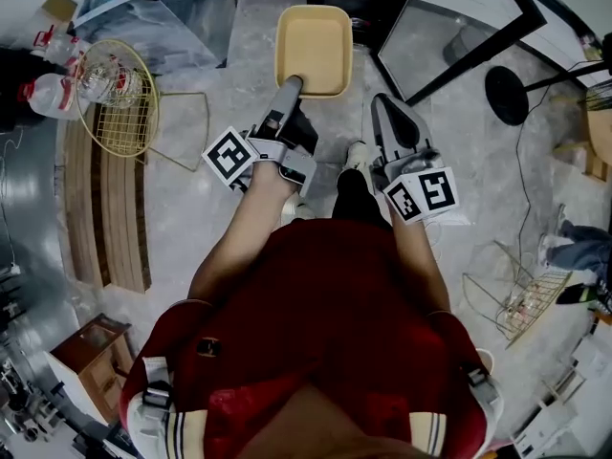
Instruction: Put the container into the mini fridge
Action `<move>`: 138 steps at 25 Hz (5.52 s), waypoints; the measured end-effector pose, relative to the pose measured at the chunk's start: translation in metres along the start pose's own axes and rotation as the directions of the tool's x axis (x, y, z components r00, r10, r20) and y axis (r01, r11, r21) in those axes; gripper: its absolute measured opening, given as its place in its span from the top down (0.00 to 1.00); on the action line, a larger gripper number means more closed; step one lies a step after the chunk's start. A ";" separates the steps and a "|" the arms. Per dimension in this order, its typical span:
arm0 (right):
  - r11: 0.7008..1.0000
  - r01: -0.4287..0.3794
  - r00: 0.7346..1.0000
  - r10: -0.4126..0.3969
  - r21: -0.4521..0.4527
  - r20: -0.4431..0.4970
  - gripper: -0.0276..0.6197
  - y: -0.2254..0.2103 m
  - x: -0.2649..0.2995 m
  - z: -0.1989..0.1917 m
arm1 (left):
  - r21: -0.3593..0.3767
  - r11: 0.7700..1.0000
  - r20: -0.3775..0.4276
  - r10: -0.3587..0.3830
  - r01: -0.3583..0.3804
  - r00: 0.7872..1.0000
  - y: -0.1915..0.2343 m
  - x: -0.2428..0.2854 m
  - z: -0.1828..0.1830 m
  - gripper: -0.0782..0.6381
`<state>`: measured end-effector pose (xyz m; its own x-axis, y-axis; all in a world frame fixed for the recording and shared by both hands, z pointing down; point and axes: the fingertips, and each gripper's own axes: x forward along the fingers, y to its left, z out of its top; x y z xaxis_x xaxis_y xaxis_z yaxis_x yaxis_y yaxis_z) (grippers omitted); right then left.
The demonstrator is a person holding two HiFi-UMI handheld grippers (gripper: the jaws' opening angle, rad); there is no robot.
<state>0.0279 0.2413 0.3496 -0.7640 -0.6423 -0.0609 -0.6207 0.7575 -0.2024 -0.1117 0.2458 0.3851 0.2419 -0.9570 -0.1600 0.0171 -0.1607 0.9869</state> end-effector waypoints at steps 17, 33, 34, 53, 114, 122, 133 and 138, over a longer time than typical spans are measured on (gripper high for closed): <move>1.000 -0.023 1.000 0.023 -0.010 0.017 0.96 -0.181 0.109 0.042 | 0.041 0.999 0.007 0.019 -0.019 1.000 0.027 0.224 0.027 0.51; 0.999 -0.054 0.999 0.054 0.000 0.005 0.96 -0.278 0.143 0.045 | 0.072 0.997 0.043 0.012 -0.015 0.999 0.048 0.344 0.029 0.51; 0.998 -0.055 0.998 0.055 0.001 0.004 0.96 -0.279 0.146 0.045 | 0.072 0.997 0.044 0.012 -0.015 0.999 0.048 0.348 0.031 0.51; 0.996 0.069 0.997 -0.070 -0.048 -0.015 0.96 -0.338 0.240 0.052 | 0.021 1.000 -0.039 -0.009 0.010 0.999 0.080 0.472 0.103 0.51; 0.965 0.249 0.966 -0.253 -0.078 -0.055 0.96 -0.408 0.357 0.038 | 0.019 0.997 -0.129 0.071 -0.069 0.989 0.168 0.676 0.178 0.45; 0.981 0.183 0.980 -0.187 -0.065 -0.061 0.96 -0.414 0.351 0.049 | 0.069 0.996 -0.094 0.066 -0.060 0.993 0.153 0.646 0.172 0.44; 0.993 0.112 0.993 -0.113 -0.028 -0.034 0.96 -0.404 0.355 0.058 | 0.177 0.981 -0.209 -0.040 0.079 0.977 0.104 0.592 0.136 0.47; 0.995 0.096 0.995 -0.097 -0.014 -0.024 0.96 -0.401 0.357 0.059 | 0.339 0.934 -0.264 -0.019 0.111 0.964 0.099 0.563 0.128 0.53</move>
<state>0.0144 -0.2984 0.3509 -0.7045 -0.7095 -0.0178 -0.6937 0.6937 -0.1939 -0.0980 -0.3402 0.3892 0.4891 -0.8561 -0.1672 -0.2864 -0.3387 0.8963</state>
